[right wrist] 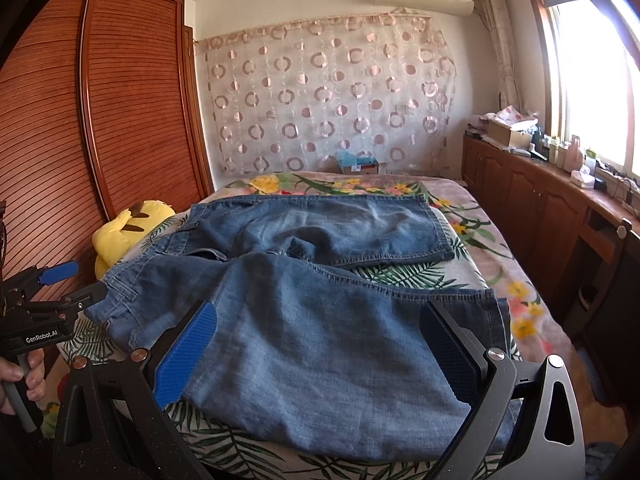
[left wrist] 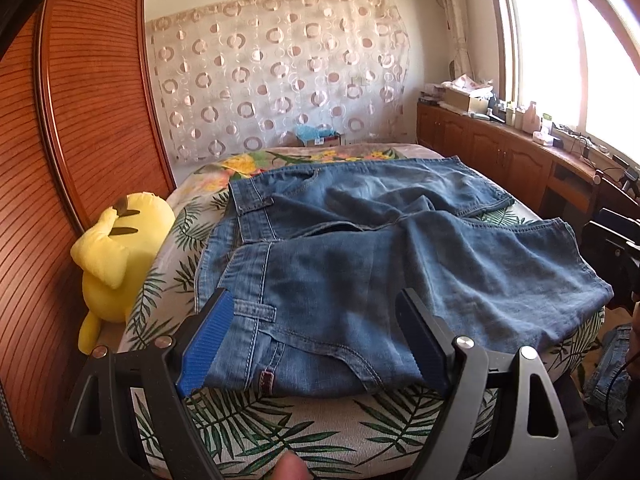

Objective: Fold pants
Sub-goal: 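Lower both tools to the jeans hems and close both grippers on them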

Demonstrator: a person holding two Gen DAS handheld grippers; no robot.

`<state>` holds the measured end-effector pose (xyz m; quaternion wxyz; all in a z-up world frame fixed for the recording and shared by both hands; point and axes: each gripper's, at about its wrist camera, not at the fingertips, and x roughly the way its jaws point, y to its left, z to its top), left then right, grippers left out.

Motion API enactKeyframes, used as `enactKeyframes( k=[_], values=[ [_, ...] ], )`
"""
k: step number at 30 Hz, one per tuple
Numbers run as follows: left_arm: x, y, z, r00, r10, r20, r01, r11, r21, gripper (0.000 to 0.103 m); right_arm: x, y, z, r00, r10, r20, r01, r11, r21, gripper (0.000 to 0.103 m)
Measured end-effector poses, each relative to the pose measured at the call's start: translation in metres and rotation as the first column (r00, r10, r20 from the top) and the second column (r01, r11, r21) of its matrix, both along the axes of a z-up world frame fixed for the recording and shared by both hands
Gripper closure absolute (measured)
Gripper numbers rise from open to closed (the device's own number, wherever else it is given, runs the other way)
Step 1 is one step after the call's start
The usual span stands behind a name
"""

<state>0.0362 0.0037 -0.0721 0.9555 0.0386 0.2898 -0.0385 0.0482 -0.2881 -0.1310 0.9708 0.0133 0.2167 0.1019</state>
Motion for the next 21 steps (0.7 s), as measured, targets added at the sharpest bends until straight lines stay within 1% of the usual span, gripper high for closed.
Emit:
enactKeyframes(
  k=[6,9,12,18,19,20,21],
  values=[
    [0.003,0.011,-0.011,0.999,-0.022,-0.039,0.02,0.999,-0.036,0.02,-0.003,-0.006,-0.005,1.0,-0.02,0.001,0.02,1.0,-0.014,0.002],
    [0.005,0.018,-0.017,0.998,-0.015,-0.053,0.013,0.999,-0.03,0.019,-0.007,-0.015,-0.008,0.999,-0.034,-0.007,0.034,0.999,0.006,0.002],
    [0.007,0.028,-0.022,0.998,-0.001,-0.07,0.0,1.0,-0.023,0.019,-0.011,-0.024,-0.01,0.998,-0.058,-0.015,0.058,0.998,0.004,0.004],
    [0.007,0.054,-0.028,0.995,0.021,-0.099,-0.026,0.999,-0.043,0.02,-0.017,-0.033,-0.01,0.995,-0.087,-0.046,0.087,0.996,0.006,0.007],
    [0.006,0.057,-0.03,0.994,0.028,-0.103,-0.032,0.999,-0.044,0.02,-0.019,-0.035,-0.009,0.995,-0.091,-0.05,0.092,0.996,0.008,0.007],
    [0.006,0.063,-0.032,0.993,0.039,-0.108,-0.044,0.998,-0.044,0.024,-0.02,-0.035,-0.008,0.994,-0.094,-0.051,0.094,0.996,0.009,0.007],
    [0.007,0.068,-0.033,0.992,0.046,-0.115,-0.052,0.998,-0.045,0.026,-0.021,-0.036,-0.007,0.994,-0.096,-0.053,0.096,0.995,0.008,0.007]
  ],
)
